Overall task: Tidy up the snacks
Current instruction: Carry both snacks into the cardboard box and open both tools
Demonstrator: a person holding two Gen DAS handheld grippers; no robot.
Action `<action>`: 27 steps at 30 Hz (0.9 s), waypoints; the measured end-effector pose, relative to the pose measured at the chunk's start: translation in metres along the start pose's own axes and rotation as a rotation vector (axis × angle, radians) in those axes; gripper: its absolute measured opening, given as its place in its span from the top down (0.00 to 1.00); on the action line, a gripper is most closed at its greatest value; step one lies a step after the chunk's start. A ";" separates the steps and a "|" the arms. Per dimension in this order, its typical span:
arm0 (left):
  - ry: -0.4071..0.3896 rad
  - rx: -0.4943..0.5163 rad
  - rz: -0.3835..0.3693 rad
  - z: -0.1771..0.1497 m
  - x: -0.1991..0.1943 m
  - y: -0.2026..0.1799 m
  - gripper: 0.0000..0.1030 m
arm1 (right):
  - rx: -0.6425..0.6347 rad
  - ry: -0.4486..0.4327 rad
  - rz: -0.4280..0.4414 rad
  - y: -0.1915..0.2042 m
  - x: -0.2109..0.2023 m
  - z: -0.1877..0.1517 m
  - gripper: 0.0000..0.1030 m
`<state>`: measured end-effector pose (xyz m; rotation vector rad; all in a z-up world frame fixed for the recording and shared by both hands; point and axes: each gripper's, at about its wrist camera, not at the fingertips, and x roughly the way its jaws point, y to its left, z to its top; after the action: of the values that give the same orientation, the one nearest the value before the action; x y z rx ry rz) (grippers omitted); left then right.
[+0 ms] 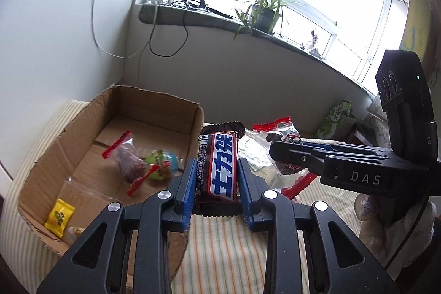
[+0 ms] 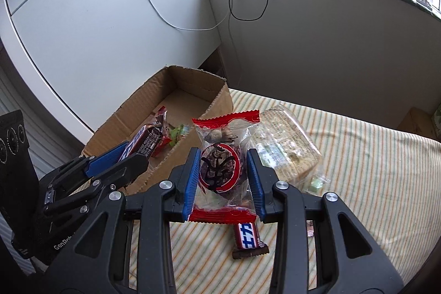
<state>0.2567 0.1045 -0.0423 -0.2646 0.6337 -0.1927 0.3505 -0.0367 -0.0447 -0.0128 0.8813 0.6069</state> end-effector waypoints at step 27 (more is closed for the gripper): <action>-0.030 -0.106 0.126 -0.009 -0.022 0.076 0.74 | -0.091 0.068 0.060 0.074 0.063 0.022 0.65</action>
<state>0.2408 0.1808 -0.0600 -0.3276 0.6293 -0.0340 0.3597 0.0613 -0.0585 -0.0899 0.9219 0.7060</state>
